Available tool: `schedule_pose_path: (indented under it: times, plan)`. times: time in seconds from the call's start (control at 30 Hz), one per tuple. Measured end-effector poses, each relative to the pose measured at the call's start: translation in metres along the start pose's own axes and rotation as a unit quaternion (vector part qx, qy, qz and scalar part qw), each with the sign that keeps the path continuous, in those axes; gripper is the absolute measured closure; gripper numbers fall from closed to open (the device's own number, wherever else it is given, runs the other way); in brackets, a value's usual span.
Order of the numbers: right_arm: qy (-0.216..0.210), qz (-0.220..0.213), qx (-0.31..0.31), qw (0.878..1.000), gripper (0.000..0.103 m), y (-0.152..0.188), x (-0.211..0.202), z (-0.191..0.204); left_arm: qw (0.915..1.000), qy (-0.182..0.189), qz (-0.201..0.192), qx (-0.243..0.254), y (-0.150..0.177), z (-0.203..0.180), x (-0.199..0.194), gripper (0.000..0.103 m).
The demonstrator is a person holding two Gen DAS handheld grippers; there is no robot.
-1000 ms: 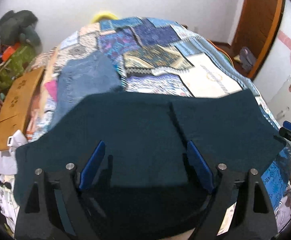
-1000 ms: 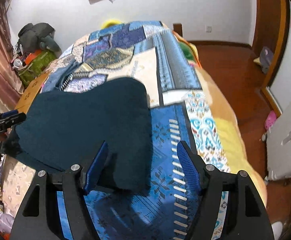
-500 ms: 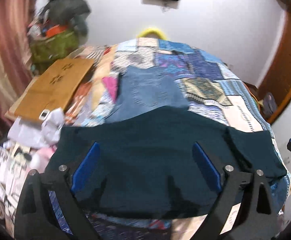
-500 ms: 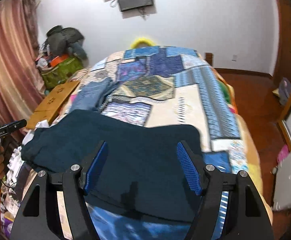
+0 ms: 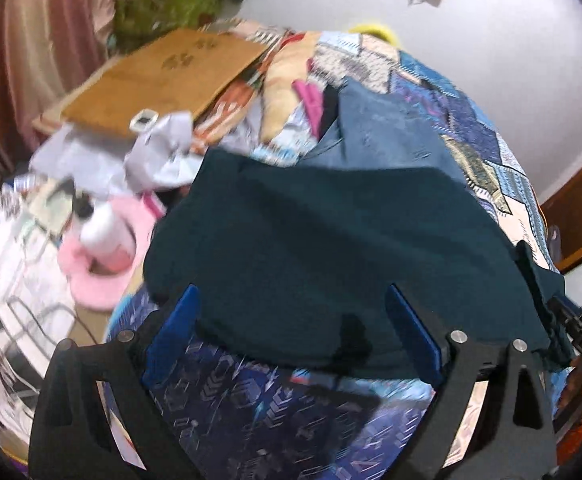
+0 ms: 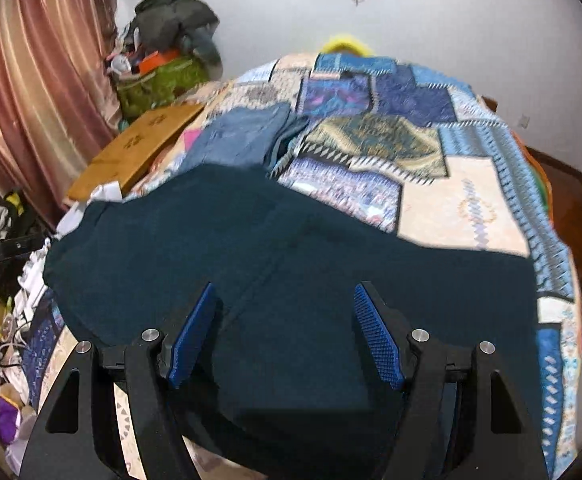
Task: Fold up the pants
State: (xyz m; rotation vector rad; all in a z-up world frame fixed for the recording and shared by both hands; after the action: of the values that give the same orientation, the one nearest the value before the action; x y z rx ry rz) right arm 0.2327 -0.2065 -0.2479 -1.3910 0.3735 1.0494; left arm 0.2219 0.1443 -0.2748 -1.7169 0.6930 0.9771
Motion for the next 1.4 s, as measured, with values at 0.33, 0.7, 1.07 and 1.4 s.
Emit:
schedule_pose_path:
  times: [0.33, 0.7, 1.07, 1.4]
  plan:
    - [-0.012, 0.008, 0.015, 1.0, 0.035, 0.006, 0.004, 0.005, 0.979, 0.109, 0.095, -0.144, 0.039, 0.036, 0.038, 0.008]
    - [-0.021, 0.009, 0.023, 0.999, 0.035, 0.007, 0.007, 0.008, 0.955, 0.174, 0.126, -0.204, 0.014, 0.041, 0.08, 0.007]
    - [-0.025, 0.002, 0.04, 0.999, 0.035, 0.008, 0.002, 0.008, 0.9688, 0.123, 0.084, -0.198, -0.001, 0.051, 0.083, 0.072]
    - [0.0, -0.034, 0.045, 0.998, 0.034, 0.006, -0.048, -0.019, 0.9934, -0.021, -0.096, -0.059, -0.059, 0.029, -0.012, 0.076]
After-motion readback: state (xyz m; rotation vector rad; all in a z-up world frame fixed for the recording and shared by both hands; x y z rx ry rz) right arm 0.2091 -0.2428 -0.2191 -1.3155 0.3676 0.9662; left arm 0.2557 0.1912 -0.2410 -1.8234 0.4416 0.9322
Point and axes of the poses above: each gripper's, at about its wrist camera, not at the fingertips, and x roughly the way its jaws point, z to its left, y to its underside, the point moved 7 cm from there along x, roughly the way its jaws point, and after that the axes turned 4 degrees about -y, right-handed, at the moved point
